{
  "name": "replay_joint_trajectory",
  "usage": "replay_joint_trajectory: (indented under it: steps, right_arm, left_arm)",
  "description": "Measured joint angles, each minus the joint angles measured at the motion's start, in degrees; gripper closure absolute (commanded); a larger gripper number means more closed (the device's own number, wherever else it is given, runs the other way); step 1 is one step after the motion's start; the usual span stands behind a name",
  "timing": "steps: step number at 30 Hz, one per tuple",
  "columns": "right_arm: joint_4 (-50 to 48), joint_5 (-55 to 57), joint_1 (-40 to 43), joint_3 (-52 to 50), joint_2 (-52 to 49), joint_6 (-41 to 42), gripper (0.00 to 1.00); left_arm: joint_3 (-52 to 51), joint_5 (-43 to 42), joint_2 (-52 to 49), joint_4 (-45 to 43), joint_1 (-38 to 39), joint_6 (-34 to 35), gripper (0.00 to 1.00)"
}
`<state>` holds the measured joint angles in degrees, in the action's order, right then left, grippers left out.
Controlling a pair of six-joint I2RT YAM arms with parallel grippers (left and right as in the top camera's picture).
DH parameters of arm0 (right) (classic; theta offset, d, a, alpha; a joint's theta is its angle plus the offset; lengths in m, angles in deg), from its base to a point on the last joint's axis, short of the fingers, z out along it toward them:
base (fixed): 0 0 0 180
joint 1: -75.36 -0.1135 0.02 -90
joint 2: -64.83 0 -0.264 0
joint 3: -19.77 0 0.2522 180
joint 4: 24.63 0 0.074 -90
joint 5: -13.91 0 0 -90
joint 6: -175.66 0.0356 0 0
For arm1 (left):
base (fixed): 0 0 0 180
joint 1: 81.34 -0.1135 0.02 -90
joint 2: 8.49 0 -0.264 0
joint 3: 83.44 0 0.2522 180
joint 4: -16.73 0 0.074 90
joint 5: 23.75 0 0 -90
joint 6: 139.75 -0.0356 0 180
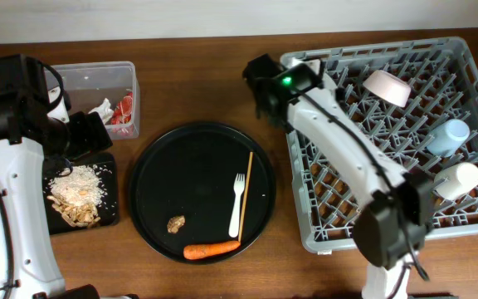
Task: Sort waste into correct bins and load items into the dishwasher rack
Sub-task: 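Place the white plate upright in the rack's back left with the right gripper, then reach the right gripper to the white fork on the tray and grasp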
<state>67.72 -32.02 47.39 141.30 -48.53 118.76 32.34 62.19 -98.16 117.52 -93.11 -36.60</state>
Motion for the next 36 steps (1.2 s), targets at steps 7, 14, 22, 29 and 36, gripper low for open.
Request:
replay_joint_trajectory:
  steps: [7,14,22,29,36]
  right_arm:
    - [3.56,-18.49,17.03,0.57,17.57,-5.09,0.01]
    - [14.8,-43.47,30.77,0.52,19.87,-18.01,0.01]
    - [12.81,-53.29,18.47,-4.5,19.85,-19.08,0.01]
    - [-6.01,-54.77,-3.63,-17.49,17.09,-11.19,0.01]
    - [-18.29,-53.7,-12.68,-19.87,6.86,-5.07,0.02]
  left_arm:
    - [0.0,-0.44,0.0,0.0,0.55,0.0,0.13]
    - [-1.55,-0.5,0.0,-1.31,9.03,0.0,0.13]
    - [-6.23,-0.37,0.0,-1.14,11.69,0.0,0.13]
    - [-6.43,1.88,0.0,-1.07,11.69,0.15,0.13]
    - [-6.47,3.76,0.0,-1.07,10.8,0.44,0.13]
